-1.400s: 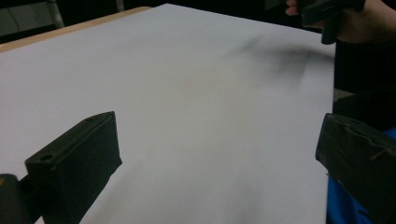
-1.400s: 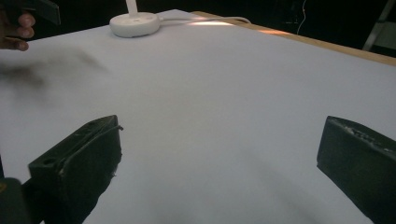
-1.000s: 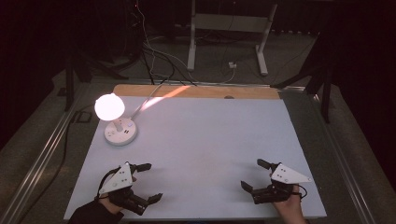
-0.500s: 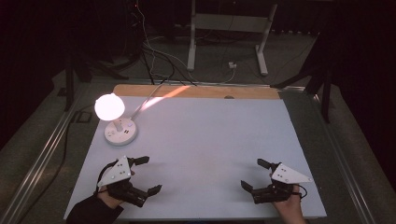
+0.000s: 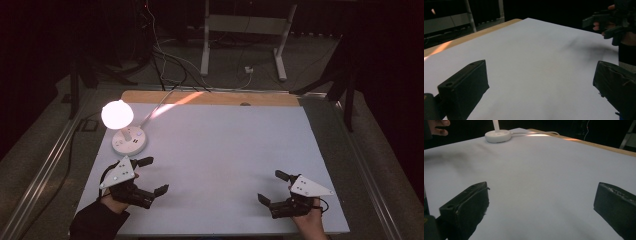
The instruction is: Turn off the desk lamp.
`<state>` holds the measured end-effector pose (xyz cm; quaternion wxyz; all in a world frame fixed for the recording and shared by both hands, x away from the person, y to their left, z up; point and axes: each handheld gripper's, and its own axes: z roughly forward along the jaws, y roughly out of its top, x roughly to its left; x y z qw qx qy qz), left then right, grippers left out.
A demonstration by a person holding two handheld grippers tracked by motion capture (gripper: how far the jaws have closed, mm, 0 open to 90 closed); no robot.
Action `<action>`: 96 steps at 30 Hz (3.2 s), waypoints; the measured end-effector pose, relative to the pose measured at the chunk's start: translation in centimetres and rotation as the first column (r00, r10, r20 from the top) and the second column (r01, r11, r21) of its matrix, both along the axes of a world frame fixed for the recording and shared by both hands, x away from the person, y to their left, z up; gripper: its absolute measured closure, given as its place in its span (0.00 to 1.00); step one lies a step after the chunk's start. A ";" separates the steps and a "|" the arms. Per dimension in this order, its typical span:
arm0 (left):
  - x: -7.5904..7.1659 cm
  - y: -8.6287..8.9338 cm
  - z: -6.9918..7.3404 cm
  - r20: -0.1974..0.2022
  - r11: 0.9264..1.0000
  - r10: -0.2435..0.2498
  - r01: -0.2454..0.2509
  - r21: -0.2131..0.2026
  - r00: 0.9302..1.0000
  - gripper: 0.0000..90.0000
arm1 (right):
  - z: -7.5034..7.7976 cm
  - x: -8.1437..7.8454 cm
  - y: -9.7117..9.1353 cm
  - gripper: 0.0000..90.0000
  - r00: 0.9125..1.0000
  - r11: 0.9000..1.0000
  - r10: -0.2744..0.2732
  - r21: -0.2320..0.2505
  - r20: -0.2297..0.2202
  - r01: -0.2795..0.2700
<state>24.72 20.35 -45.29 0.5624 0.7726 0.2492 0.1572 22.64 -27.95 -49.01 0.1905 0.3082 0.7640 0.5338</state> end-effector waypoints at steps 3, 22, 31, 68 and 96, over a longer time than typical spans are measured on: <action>0.3 0.2 0.2 0.009 1.000 0.019 -0.019 0.010 1.000 0.01 | 0.0 0.1 0.0 0.00 1.000 1.000 -0.001 0.005 -0.005 0.001; 2.2 2.0 0.8 0.009 0.990 0.135 -0.136 0.031 0.991 0.01 | 0.0 0.0 0.0 0.00 1.000 1.000 0.004 0.007 -0.008 -0.004; 3.5 3.5 0.5 0.009 0.967 0.254 -0.255 0.032 0.967 0.01 | 0.0 0.1 0.0 0.00 1.000 1.000 0.006 0.008 -0.010 -0.006; 7.6 7.2 -1.9 -0.142 0.814 0.580 -0.573 0.092 0.802 0.05 | 0.0 0.1 -0.1 0.00 1.000 1.000 0.009 0.015 -0.019 -0.009; 9.1 6.6 -3.7 -0.128 0.718 0.693 -0.661 0.220 0.710 0.79 | -0.1 0.2 -0.1 0.00 1.000 1.000 0.014 0.018 -0.023 -0.013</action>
